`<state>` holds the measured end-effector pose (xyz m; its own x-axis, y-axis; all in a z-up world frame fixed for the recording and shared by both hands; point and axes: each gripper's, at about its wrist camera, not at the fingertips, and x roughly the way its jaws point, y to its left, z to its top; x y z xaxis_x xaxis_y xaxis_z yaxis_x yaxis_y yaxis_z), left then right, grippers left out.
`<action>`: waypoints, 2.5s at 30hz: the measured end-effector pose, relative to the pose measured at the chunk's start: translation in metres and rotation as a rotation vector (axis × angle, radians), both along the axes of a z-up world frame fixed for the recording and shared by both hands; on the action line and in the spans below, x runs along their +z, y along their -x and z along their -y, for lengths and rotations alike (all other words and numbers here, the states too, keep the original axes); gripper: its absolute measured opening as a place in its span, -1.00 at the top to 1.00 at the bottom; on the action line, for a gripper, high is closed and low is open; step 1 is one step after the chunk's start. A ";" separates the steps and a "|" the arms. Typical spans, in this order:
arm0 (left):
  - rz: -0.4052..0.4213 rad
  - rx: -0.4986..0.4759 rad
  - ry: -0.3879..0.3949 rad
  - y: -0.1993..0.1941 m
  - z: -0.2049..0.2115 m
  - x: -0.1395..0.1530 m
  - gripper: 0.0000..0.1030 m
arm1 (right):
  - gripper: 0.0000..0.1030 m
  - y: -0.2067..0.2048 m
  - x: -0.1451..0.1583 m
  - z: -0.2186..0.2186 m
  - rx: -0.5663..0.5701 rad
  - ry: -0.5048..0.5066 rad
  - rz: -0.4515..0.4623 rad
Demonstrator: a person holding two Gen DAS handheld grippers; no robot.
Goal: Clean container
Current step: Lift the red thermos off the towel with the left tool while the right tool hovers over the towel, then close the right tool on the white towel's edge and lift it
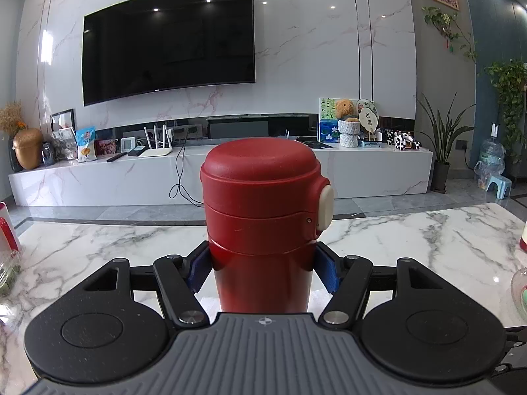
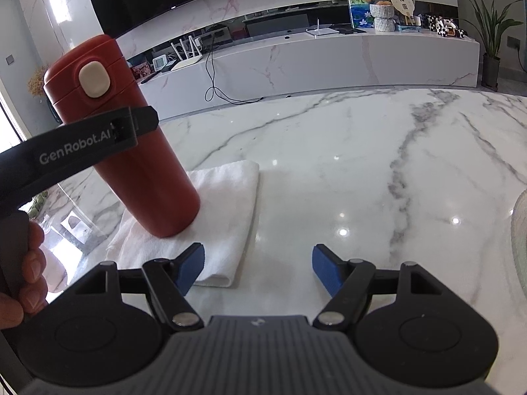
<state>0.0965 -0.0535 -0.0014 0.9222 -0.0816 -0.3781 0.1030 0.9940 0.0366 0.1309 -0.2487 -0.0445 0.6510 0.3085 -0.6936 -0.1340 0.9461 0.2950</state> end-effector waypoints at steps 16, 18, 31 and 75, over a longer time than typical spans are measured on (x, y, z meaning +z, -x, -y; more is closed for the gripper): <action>-0.011 0.004 0.022 0.016 -0.020 0.010 -0.22 | -0.46 -0.001 0.007 -0.017 0.026 0.042 0.037; -0.015 0.001 0.017 0.020 -0.024 0.011 -0.22 | -0.46 -0.001 0.007 -0.019 0.018 0.053 0.045; -0.053 0.038 -0.007 0.044 -0.062 0.009 -0.22 | -0.46 -0.009 0.010 -0.044 0.028 0.151 0.038; -0.091 -0.008 -0.003 0.067 -0.091 0.002 -0.22 | 0.71 -0.005 0.004 -0.066 0.083 0.206 -0.007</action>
<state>0.0294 0.0374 0.0009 0.8832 -0.0876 -0.4608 0.1141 0.9930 0.0300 0.1357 -0.1829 -0.0409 0.6238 0.2122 -0.7522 -0.2127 0.9722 0.0979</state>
